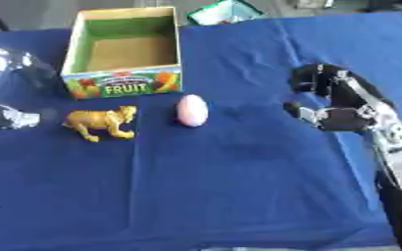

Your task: Pick up objects on the table and place them in the box.

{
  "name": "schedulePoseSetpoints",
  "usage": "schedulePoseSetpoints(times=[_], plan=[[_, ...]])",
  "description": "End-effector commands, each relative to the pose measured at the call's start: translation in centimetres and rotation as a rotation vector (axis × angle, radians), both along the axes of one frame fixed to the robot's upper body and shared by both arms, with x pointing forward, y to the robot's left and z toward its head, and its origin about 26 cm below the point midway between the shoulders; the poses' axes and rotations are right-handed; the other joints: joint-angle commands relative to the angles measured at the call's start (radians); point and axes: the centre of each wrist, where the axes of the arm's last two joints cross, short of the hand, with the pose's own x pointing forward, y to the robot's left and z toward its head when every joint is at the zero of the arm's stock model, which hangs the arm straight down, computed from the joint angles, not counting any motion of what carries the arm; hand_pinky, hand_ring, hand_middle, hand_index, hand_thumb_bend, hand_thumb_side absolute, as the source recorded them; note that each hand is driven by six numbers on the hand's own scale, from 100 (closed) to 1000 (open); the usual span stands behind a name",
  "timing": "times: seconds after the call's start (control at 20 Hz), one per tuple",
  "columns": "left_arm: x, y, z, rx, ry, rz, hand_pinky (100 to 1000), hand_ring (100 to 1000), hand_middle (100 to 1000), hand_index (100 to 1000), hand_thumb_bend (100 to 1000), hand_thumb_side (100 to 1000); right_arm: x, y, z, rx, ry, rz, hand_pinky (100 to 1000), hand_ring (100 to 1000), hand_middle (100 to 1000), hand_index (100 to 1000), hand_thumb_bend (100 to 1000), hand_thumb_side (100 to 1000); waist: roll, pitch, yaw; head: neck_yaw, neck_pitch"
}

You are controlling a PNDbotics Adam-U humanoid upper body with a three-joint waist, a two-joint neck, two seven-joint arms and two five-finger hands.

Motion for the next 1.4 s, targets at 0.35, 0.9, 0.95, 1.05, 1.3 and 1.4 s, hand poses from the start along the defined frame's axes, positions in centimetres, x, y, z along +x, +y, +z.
schedulePoseSetpoints(times=[0.35, 0.9, 0.95, 1.05, 1.3, 1.4], plan=[[2.1, -1.7, -0.2, 0.060, -0.004, -0.002, 755, 649, 700, 819, 492, 433, 0.0, -0.4, 0.9, -0.015, -0.022, -0.001, 803, 814, 616, 763, 451, 179, -0.001, -0.019, -0.008, 0.006, 0.005], [3.7, -3.4, -1.5, 0.118, 0.057, -0.049, 752, 649, 699, 822, 498, 442, 0.0, -0.3, 0.9, -0.016, -0.019, 0.004, 804, 815, 616, 763, 450, 179, 0.002, -0.018, -0.013, 0.009, 0.005], [3.8, -3.5, -1.7, 0.124, 0.064, -0.052, 752, 650, 699, 822, 498, 442, 0.0, -0.3, 0.8, -0.016, -0.019, 0.004, 804, 814, 616, 763, 450, 179, 0.002, -0.018, -0.014, 0.009, 0.005], [4.0, -3.6, -1.8, 0.129, 0.070, -0.055, 752, 650, 699, 822, 498, 442, 0.0, -0.3, 0.8, -0.016, -0.019, 0.004, 804, 814, 616, 763, 450, 179, 0.002, -0.019, -0.014, 0.009, 0.005], [4.6, -4.3, -2.9, 0.177, 0.111, -0.069, 749, 656, 719, 823, 508, 441, 0.0, -0.2, 0.8, -0.017, -0.018, 0.007, 804, 815, 617, 764, 450, 180, 0.002, -0.019, -0.019, 0.012, 0.005], [4.9, -4.6, -3.4, 0.196, 0.121, -0.071, 748, 657, 719, 821, 502, 428, 0.1, -0.2, 0.8, -0.017, -0.018, 0.007, 804, 815, 617, 763, 449, 180, 0.002, -0.019, -0.020, 0.013, 0.005]])
